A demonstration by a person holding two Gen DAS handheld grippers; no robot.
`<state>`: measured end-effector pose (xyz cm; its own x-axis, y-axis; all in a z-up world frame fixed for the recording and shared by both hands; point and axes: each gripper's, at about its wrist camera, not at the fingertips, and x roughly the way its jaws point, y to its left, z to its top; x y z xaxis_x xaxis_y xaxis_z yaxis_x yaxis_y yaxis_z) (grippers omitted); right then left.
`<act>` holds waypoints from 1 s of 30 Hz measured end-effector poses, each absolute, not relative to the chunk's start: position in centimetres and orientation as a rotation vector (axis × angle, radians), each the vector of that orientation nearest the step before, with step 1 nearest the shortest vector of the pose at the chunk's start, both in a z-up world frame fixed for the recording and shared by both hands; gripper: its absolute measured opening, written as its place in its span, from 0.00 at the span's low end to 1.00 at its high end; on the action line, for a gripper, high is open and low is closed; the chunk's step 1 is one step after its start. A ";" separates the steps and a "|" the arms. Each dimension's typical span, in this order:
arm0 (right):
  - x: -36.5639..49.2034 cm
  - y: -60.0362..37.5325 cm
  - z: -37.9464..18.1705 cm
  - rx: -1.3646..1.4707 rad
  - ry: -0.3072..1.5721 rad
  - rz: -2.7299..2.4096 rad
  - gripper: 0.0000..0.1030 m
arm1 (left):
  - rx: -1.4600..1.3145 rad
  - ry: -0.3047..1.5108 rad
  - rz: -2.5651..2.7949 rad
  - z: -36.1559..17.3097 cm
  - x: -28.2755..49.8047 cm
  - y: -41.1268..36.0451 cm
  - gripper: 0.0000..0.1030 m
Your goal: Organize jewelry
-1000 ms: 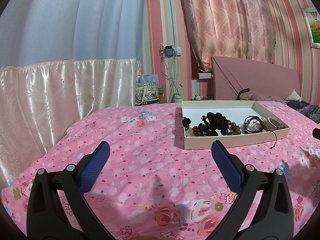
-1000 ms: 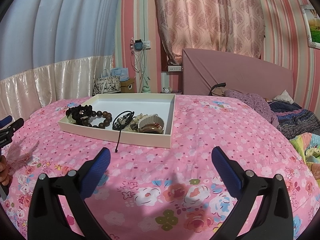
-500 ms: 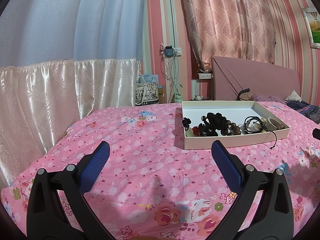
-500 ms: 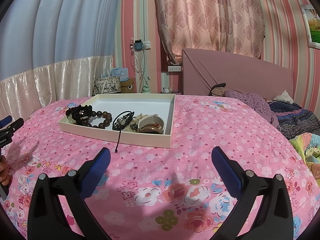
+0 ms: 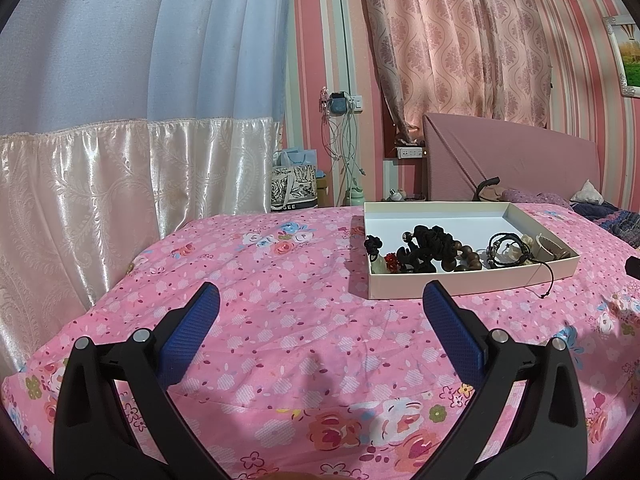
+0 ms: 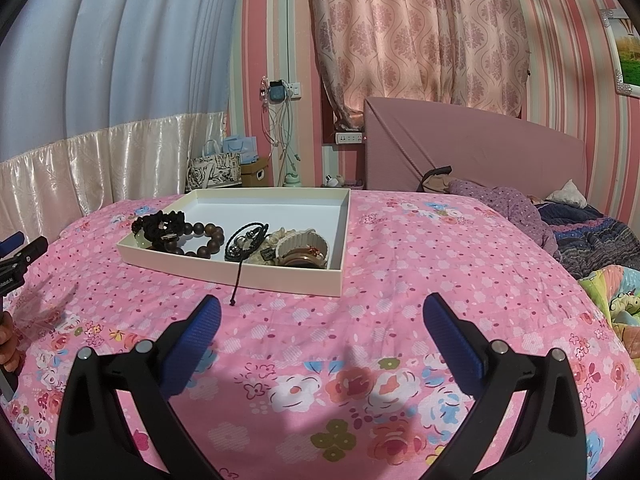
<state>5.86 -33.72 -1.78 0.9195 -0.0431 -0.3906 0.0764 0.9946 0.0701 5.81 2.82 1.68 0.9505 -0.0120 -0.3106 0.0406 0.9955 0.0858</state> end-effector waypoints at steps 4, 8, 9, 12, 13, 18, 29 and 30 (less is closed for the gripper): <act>5.9 -33.6 -1.8 0.083 0.399 -0.061 0.98 | 0.092 0.316 -0.027 1.7 5.8 2.8 0.97; 5.9 -33.6 -1.8 0.084 0.400 -0.061 0.98 | 0.092 0.315 -0.027 1.7 5.8 2.8 0.97; 5.9 -33.6 -1.8 0.083 0.399 -0.061 0.98 | 0.091 0.315 -0.026 1.7 5.8 2.9 0.97; 5.9 -33.6 -1.8 0.083 0.399 -0.061 0.98 | 0.092 0.315 -0.026 1.7 5.8 2.8 0.97; 5.9 -33.6 -1.8 0.083 0.399 -0.061 0.98 | 0.092 0.315 -0.026 1.7 5.8 2.8 0.97; 5.9 -33.6 -1.8 0.084 0.399 -0.061 0.98 | 0.091 0.315 -0.026 1.7 5.8 2.8 0.97; 5.8 -33.8 -1.8 0.084 0.399 -0.061 0.98 | 0.091 0.315 -0.026 1.7 5.8 2.8 0.97; 5.9 -33.8 -1.8 0.084 0.399 -0.061 0.98 | 0.091 0.315 -0.026 1.7 5.8 2.8 0.97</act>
